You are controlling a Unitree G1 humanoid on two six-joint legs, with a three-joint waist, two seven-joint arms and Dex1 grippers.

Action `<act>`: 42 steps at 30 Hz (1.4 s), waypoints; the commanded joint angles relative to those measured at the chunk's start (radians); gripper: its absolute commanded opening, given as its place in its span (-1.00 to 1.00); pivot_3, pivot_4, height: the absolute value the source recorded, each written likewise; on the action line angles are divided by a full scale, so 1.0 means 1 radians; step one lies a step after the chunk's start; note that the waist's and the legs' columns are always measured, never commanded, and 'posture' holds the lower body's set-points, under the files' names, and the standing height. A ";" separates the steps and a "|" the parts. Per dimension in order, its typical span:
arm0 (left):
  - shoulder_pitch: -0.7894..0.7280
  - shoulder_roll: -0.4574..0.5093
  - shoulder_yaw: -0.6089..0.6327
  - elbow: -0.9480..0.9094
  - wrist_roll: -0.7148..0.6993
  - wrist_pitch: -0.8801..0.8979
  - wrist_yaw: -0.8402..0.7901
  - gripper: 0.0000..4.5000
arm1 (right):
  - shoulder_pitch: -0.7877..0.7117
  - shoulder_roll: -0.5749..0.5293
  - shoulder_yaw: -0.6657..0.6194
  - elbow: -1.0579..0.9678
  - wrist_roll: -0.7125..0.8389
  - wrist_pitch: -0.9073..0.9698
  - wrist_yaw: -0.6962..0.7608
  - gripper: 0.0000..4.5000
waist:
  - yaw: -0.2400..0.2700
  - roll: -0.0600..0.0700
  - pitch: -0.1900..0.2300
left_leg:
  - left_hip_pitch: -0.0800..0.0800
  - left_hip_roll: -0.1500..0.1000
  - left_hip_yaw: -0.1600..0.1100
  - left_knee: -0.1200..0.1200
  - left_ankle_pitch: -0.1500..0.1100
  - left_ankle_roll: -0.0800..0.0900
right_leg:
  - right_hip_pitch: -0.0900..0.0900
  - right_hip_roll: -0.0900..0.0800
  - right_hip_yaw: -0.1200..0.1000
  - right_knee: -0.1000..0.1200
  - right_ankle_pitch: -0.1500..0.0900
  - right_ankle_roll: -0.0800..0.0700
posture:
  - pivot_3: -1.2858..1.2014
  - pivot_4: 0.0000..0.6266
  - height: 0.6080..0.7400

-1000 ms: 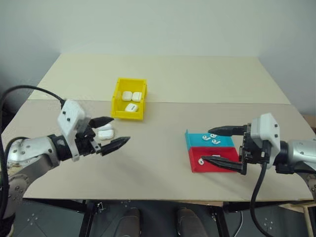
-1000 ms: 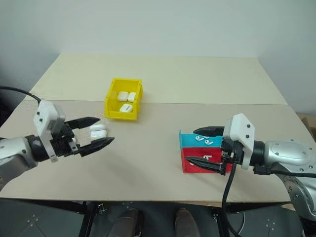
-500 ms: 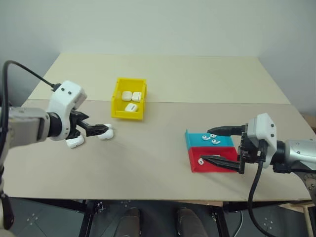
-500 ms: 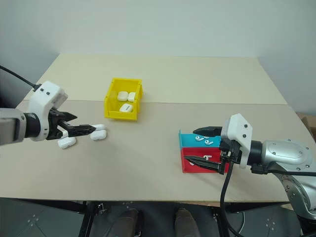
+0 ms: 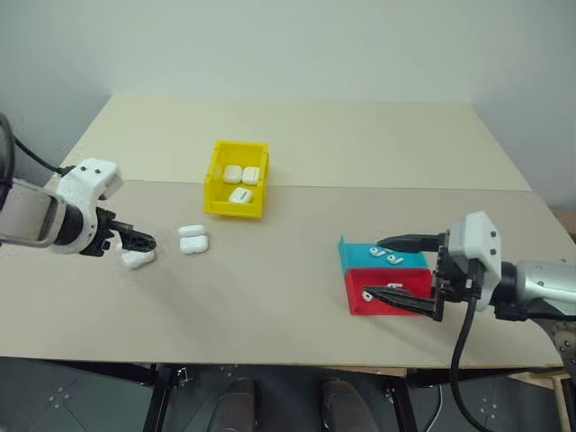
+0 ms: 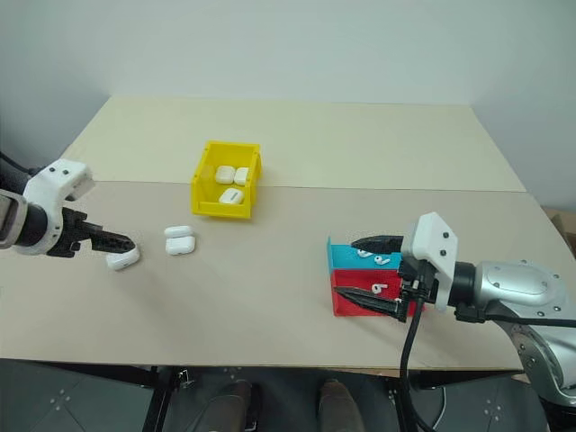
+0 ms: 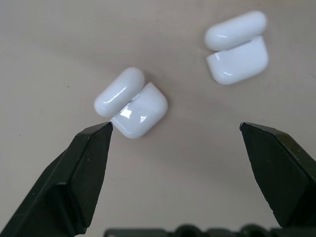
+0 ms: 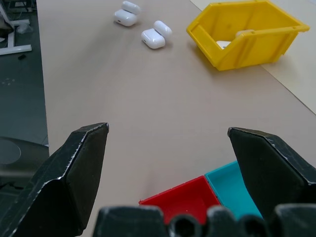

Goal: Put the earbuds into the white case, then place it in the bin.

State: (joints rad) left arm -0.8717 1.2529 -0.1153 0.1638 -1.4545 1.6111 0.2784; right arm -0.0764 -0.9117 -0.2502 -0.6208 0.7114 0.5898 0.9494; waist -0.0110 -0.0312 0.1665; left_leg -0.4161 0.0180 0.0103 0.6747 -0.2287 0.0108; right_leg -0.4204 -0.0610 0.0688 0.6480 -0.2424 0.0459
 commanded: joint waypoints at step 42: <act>-0.048 -0.498 0.056 0.212 -0.518 -0.266 1.002 1.00 | -0.001 -0.014 -0.023 -0.058 0.010 -0.021 -0.011 0.99 | 0.017 -0.001 0.000 | 0.000 -0.003 -0.003 0.001 0.001 -0.002 | 0.001 -0.001 0.000 0.000 0.001 0.000 | 0.03 -0.52 1.00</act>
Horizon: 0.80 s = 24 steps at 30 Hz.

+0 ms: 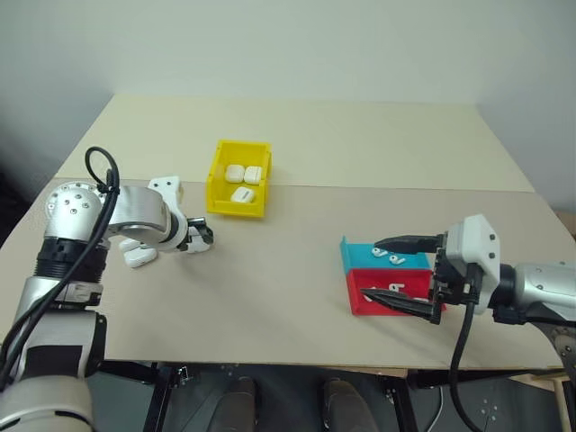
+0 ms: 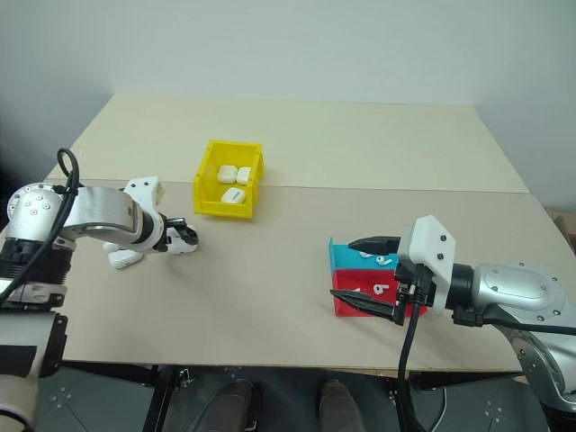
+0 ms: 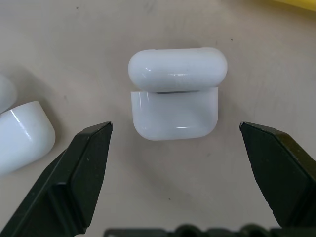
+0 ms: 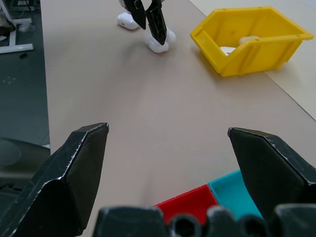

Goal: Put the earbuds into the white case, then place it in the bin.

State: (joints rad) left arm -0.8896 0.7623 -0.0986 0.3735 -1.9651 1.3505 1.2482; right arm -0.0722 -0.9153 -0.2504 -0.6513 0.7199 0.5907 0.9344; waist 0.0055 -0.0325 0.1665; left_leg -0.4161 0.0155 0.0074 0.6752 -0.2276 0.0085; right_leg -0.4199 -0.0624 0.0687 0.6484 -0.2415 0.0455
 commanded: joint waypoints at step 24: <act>0.016 -0.137 0.122 0.010 -0.007 -0.071 0.215 1.00 | -0.014 -0.015 -0.040 -0.032 0.019 -0.006 -0.012 0.99 | 0.005 0.000 0.000 | 0.000 -0.001 -0.001 0.000 0.001 -0.001 | 0.000 0.000 0.000 0.000 0.000 0.000 | 0.03 -0.52 1.00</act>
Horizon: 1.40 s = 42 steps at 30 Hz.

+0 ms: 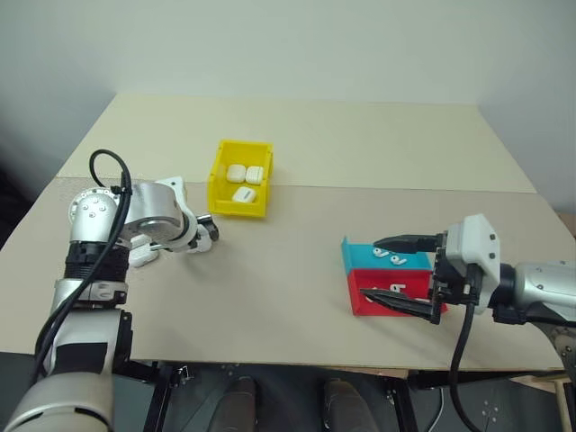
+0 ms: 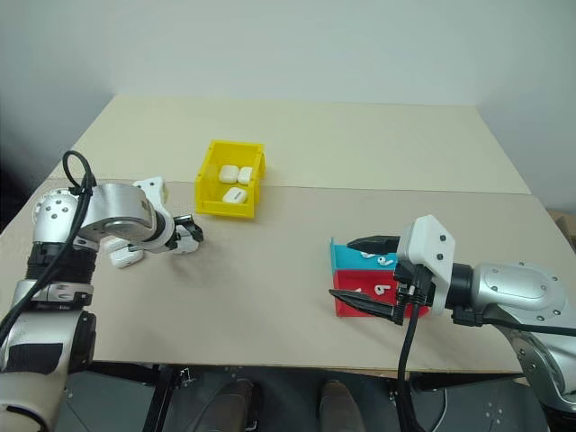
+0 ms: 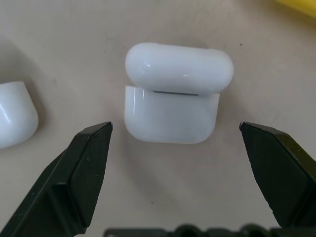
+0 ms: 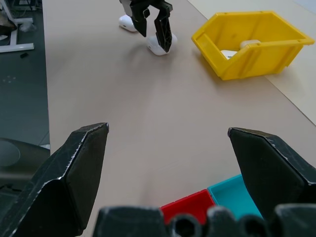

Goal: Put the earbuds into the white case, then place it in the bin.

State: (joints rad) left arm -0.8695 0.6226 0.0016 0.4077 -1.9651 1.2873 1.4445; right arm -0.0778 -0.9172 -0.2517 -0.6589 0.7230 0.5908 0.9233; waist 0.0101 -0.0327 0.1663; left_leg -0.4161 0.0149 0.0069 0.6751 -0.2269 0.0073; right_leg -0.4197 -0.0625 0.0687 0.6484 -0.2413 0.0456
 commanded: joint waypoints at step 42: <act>-0.123 -0.089 0.092 0.162 0.445 0.165 -0.307 1.00 | 0.038 -0.009 -0.060 -0.046 0.017 -0.015 -0.009 0.99 | 0.003 0.001 -0.001 | 0.001 -0.001 -0.001 0.000 0.001 -0.001 | 0.003 0.000 -0.001 0.000 0.000 0.000 | 0.03 -0.52 1.00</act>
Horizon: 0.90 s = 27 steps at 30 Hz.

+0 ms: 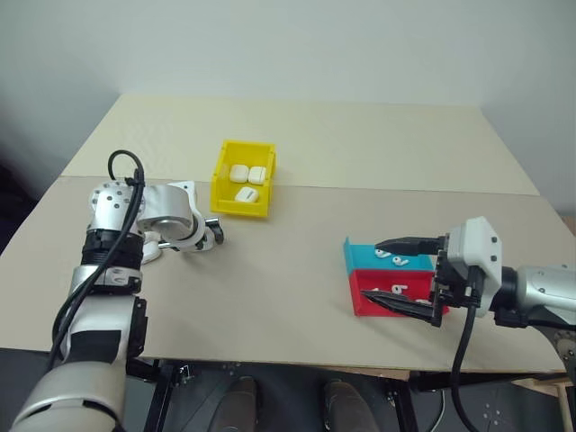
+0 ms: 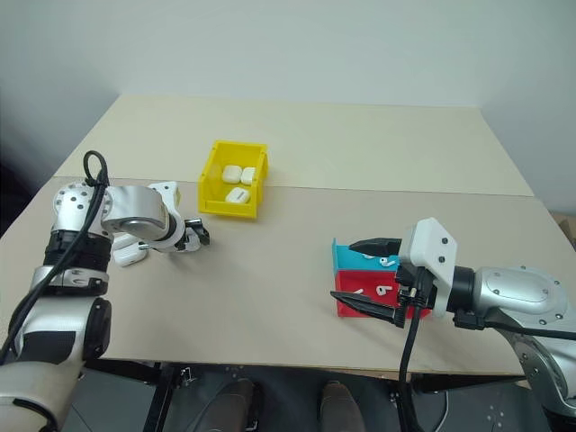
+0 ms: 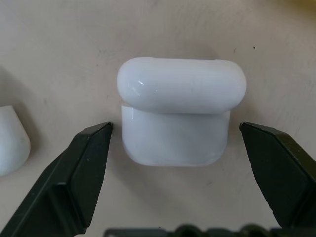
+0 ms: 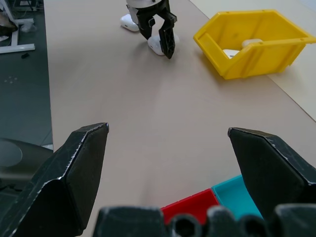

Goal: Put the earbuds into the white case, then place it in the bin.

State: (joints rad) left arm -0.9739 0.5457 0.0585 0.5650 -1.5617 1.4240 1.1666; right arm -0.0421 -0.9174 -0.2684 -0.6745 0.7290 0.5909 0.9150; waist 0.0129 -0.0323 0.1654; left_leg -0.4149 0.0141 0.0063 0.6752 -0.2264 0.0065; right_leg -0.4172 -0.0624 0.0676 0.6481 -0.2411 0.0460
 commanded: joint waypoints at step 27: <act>0.204 0.082 0.238 -0.759 0.393 0.009 -0.480 0.23 | -0.002 -0.010 -0.051 -0.031 0.009 -0.002 -0.010 1.00 | -0.013 0.001 -0.001 | -0.005 0.001 -0.002 -0.001 0.001 -0.002 | -0.005 0.000 0.000 0.000 0.001 0.000 | 0.03 -0.52 1.00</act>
State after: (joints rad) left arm -0.7848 0.6122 0.2936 -0.0779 -1.2131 1.5073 0.7610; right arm -0.0431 -0.9184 -0.2889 -0.6939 0.7295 0.5978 0.9047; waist -0.0002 -0.0314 0.1646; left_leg -0.4193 0.0149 0.0048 0.6743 -0.2258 0.0043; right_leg -0.4215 -0.0627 0.0673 0.6477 -0.2405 0.0460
